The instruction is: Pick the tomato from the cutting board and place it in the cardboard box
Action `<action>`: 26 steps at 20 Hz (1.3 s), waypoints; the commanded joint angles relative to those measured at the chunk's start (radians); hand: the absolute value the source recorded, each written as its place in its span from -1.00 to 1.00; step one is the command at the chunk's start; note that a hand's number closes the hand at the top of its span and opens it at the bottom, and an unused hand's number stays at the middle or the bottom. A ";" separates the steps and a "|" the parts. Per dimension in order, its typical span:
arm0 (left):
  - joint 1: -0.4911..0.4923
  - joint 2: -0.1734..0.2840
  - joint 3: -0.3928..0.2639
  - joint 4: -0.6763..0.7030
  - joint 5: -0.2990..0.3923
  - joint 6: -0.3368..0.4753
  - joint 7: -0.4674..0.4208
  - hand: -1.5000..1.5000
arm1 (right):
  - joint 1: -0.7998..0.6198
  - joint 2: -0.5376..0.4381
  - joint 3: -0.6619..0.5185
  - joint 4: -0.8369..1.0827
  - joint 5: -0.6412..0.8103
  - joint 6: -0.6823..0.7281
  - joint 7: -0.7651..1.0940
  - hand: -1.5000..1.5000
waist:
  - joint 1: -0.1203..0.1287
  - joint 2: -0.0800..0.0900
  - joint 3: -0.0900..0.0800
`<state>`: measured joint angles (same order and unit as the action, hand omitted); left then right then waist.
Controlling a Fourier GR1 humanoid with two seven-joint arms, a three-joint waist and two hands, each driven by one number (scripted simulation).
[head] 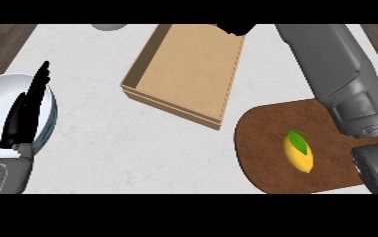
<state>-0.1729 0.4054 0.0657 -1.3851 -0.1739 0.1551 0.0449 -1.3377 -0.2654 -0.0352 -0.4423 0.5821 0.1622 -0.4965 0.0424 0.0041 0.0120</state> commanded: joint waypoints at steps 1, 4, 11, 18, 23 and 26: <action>0.042 -0.026 -0.011 0.050 -0.014 0.007 0.017 0.00 | -0.066 0.089 -0.017 0.075 -0.009 -0.011 0.087 1.00 | 0.011 0.012 -0.013; 0.022 0.013 0.010 -0.003 0.006 -0.028 0.071 0.00 | -0.125 0.096 -0.039 0.130 -0.017 -0.001 0.126 1.00 | 0.026 0.015 -0.012; 0.004 0.008 0.014 0.083 0.000 -0.041 -0.006 0.00 | -0.153 0.226 -0.024 0.205 0.022 -0.146 0.182 1.00 | 0.037 0.029 -0.015; -0.001 -0.015 -0.020 0.018 -0.020 -0.032 0.047 0.00 | -0.155 0.239 -0.032 0.300 0.038 -0.191 0.268 -1.00 | 0.059 0.034 -0.014; -0.024 -0.021 -0.017 0.032 -0.024 -0.027 0.043 0.00 | -0.112 0.265 -0.056 0.336 0.012 -0.192 0.256 -1.00 | 0.070 0.043 -0.014; -0.011 -0.033 -0.024 0.028 -0.033 -0.016 0.027 0.00 | -0.114 0.264 -0.084 0.321 -0.014 -0.191 0.219 -1.00 | 0.073 0.045 -0.013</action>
<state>-0.2275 0.3922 0.0523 -1.3980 -0.1871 0.1220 0.0462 -1.4617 -0.0068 -0.0984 -0.1256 0.5858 -0.0258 -0.2514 0.1079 0.0398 0.0092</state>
